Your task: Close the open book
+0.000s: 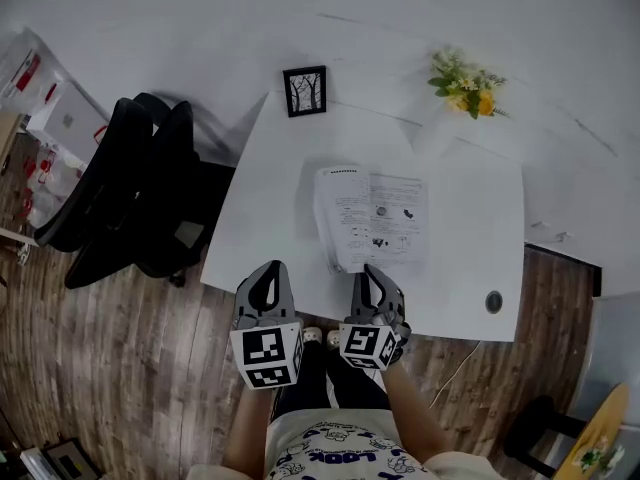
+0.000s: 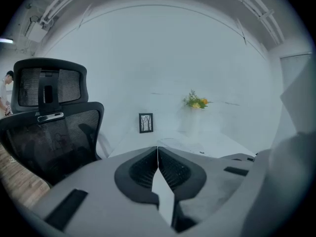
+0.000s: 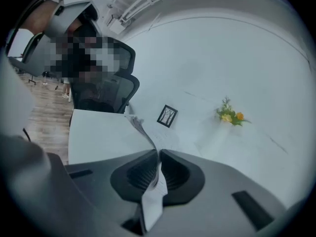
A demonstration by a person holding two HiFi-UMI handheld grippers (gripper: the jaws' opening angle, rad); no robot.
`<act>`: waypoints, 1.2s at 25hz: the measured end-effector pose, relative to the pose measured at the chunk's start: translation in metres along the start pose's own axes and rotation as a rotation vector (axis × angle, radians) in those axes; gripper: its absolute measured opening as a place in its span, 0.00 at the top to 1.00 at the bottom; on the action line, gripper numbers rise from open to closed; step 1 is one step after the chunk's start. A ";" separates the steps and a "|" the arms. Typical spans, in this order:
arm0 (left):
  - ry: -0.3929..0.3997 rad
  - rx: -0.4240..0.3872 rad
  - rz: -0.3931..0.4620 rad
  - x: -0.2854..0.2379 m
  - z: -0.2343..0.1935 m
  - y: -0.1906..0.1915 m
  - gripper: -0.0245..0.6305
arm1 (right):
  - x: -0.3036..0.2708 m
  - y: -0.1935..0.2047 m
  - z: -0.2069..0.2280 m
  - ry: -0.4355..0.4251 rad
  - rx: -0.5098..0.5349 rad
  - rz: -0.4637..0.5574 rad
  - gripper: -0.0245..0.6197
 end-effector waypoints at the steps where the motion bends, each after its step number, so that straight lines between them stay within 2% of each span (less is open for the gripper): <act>1: 0.006 -0.003 -0.001 -0.002 0.002 -0.001 0.93 | 0.000 0.001 0.002 0.004 -0.018 -0.008 0.89; 5: 0.030 -0.015 -0.003 -0.008 0.010 -0.005 0.93 | 0.000 0.007 0.012 0.017 -0.068 -0.033 0.90; 11: 0.052 -0.036 0.003 -0.014 0.019 -0.013 0.93 | -0.002 0.020 0.028 0.047 -0.207 -0.099 0.90; 26: 0.080 -0.064 -0.018 -0.028 0.030 -0.017 0.93 | -0.018 0.067 0.056 0.127 -0.620 -0.300 0.90; 30: 0.088 -0.068 -0.025 -0.034 0.032 -0.018 0.93 | -0.021 0.078 0.058 0.142 -0.653 -0.336 0.90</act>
Point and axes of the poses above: the fingertips, and each gripper's own axes: x backward along the fingers, z to its right, y out of its underside, the point moved 3 cm from there along x, backward along the fingers, and after that the axes turned 15 degrees about y, right-handed, at the moved point
